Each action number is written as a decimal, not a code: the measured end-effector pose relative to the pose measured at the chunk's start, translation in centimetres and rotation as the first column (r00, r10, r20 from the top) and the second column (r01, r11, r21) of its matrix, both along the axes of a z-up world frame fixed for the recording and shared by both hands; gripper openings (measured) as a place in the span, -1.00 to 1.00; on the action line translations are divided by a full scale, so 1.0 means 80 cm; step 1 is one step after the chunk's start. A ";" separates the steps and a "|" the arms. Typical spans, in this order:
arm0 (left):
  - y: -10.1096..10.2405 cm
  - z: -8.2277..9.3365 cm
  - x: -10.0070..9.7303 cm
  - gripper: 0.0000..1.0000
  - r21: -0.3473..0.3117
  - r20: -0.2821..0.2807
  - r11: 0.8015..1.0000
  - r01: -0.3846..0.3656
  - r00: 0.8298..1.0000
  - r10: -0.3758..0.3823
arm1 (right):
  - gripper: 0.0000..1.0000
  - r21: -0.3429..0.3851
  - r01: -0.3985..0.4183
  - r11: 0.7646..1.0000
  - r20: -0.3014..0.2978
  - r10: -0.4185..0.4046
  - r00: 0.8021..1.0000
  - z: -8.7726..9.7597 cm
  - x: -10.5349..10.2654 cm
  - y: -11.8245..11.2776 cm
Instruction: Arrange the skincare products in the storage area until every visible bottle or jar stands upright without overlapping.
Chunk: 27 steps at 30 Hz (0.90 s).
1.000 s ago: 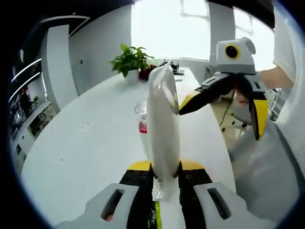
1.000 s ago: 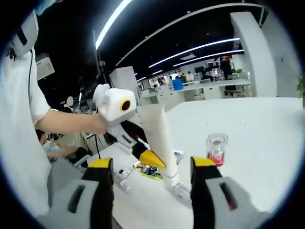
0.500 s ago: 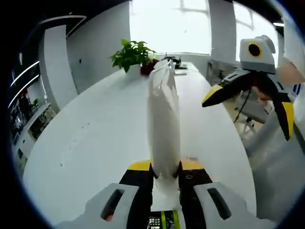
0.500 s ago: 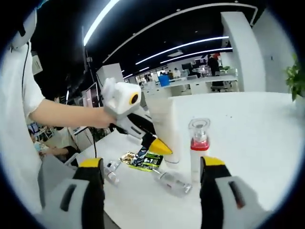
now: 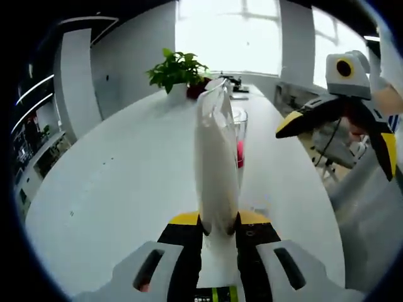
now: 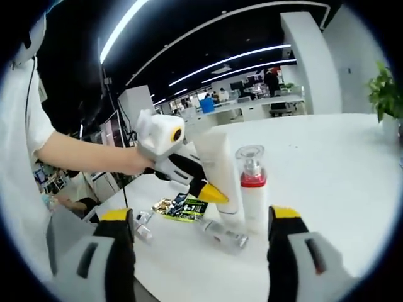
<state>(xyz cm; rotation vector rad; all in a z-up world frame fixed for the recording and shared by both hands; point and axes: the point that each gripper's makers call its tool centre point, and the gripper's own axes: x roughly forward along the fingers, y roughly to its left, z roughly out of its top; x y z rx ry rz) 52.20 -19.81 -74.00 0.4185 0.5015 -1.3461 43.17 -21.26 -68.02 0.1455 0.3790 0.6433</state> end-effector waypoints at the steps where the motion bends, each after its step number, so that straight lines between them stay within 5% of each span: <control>1: 0.000 -0.002 0.000 -0.68 0.003 0.000 1.000 0.000 1.000 0.000 | 0.76 0.001 0.007 1.000 0.004 -0.007 1.000 0.000 0.001 -0.002; 27: -0.005 -0.011 0.002 -0.66 0.001 0.001 1.000 0.008 1.000 -0.008 | 0.82 0.011 0.045 0.999 -0.018 -0.045 0.999 -0.008 -0.001 -0.013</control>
